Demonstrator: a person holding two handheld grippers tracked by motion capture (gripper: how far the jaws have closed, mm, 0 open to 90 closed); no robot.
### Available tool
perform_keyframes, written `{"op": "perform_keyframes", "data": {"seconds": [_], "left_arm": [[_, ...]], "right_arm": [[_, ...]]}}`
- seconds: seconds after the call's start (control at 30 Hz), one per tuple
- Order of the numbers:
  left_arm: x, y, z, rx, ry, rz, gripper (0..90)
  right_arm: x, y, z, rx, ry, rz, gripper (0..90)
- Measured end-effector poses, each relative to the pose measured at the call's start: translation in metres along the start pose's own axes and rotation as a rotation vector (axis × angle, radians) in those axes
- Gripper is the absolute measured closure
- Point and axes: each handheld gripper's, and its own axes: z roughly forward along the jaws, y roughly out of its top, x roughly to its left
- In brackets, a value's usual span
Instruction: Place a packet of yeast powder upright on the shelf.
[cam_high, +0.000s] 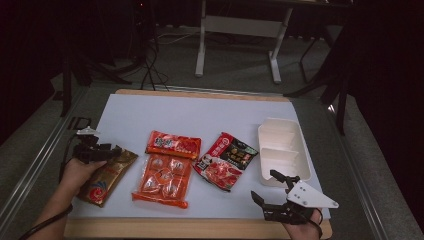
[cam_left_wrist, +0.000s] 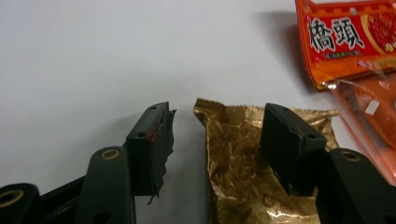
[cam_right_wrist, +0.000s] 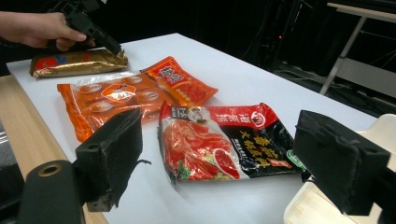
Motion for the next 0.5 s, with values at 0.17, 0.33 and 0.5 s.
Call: {"op": "perform_keyframes", "data": {"seconds": [0.17,0.33,0.5], "left_arm": [[-0.002,-0.002,0.005,0.027,0.002,-0.001,43.7],[-0.01,-0.003,0.007,0.043,0.032,0.023,45.0],[-0.022,0.002,0.008,0.085,0.068,0.058,57.2]], "right_arm": [[0.0,-0.001,0.001,0.003,0.002,-0.002,15.7],[0.001,0.0,0.001,0.005,-0.001,-0.008,15.7],[0.0,0.0,0.001,0.007,-0.005,-0.007,15.8]]}}
